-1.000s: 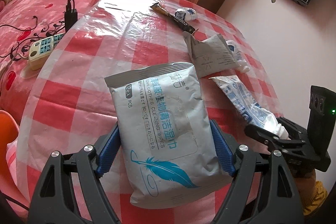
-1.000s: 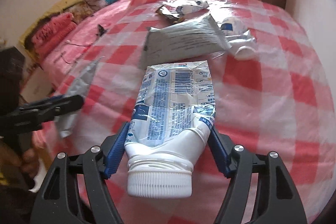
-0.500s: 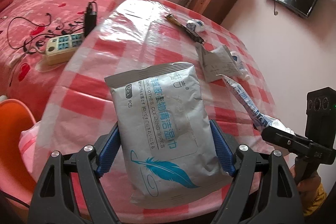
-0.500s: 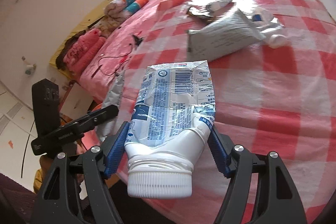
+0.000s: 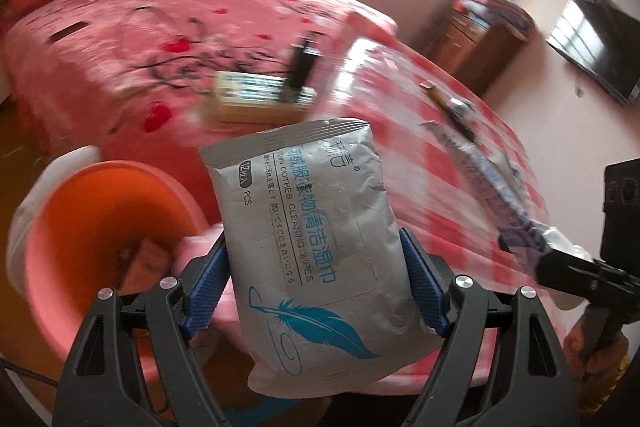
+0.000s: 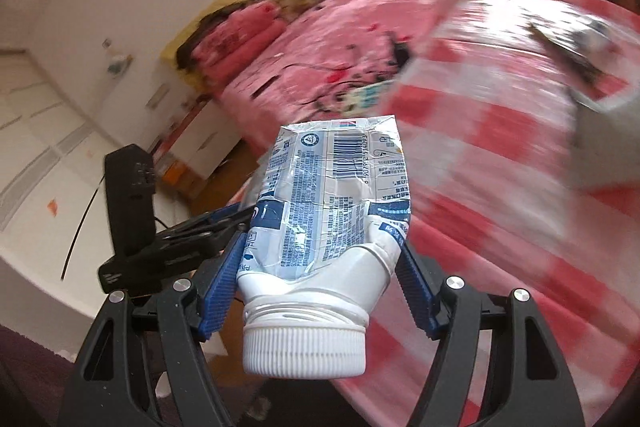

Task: Collect trash

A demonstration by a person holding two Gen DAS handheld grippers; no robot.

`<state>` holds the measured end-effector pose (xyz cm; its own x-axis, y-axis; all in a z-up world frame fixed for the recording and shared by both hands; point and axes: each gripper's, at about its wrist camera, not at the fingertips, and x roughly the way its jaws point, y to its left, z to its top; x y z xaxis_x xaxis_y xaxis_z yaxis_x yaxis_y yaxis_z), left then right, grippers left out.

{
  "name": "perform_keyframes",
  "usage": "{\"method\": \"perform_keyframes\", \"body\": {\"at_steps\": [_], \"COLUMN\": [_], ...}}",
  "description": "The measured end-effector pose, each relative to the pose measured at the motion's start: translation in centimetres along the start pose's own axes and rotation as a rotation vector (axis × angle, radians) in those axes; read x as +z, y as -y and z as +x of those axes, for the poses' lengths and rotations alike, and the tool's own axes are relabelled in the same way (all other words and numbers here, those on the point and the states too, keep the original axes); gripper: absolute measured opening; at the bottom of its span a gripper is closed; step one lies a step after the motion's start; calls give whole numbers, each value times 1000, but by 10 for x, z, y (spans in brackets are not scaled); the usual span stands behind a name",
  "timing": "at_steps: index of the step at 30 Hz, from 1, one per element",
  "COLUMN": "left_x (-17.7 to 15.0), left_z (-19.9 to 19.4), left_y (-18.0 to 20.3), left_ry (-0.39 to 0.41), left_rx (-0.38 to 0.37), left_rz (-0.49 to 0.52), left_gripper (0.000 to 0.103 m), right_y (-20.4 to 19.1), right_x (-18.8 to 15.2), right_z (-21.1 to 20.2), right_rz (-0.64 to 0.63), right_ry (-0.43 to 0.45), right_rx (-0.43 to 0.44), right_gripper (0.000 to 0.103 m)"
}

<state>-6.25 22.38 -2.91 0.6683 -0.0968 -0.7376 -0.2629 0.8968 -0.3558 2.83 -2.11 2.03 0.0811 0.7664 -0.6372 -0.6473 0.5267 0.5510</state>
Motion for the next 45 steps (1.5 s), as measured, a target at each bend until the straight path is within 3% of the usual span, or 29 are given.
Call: {"method": "perform_keyframes", "body": {"at_steps": [8,15,18,20,26,39,45], "left_x": [-7,-17,-22,-24,-23,-13,-8], "left_z": [-17,-13,-7,-7,-12,-8,-6], "left_y": [-86,-141,-157,-165,-174,-145,-121], "left_ry": [33,18,-9,-10,14,38,52], "left_rx": [139,216,284,303,347,278,220], "left_rz": [-163,-271,-300,-319,-313,-253,-197], "left_gripper": [81,81,81,83,87,87,87], "right_y": [-62,-103,-113,-116,-111,-62,-44], "right_x": [27,32,29,27,27,32,20], "right_z": [74,131,154,158,148,94,74], "right_rz": [-157,-285,-326,-331,-329,-193,-163], "right_ry": [-101,-186,-212,-210,-165,15,53], "right_rx": [100,115,77,67,26,-7,-53], "right_gripper": [72,74,91,91,93,98,98]}}
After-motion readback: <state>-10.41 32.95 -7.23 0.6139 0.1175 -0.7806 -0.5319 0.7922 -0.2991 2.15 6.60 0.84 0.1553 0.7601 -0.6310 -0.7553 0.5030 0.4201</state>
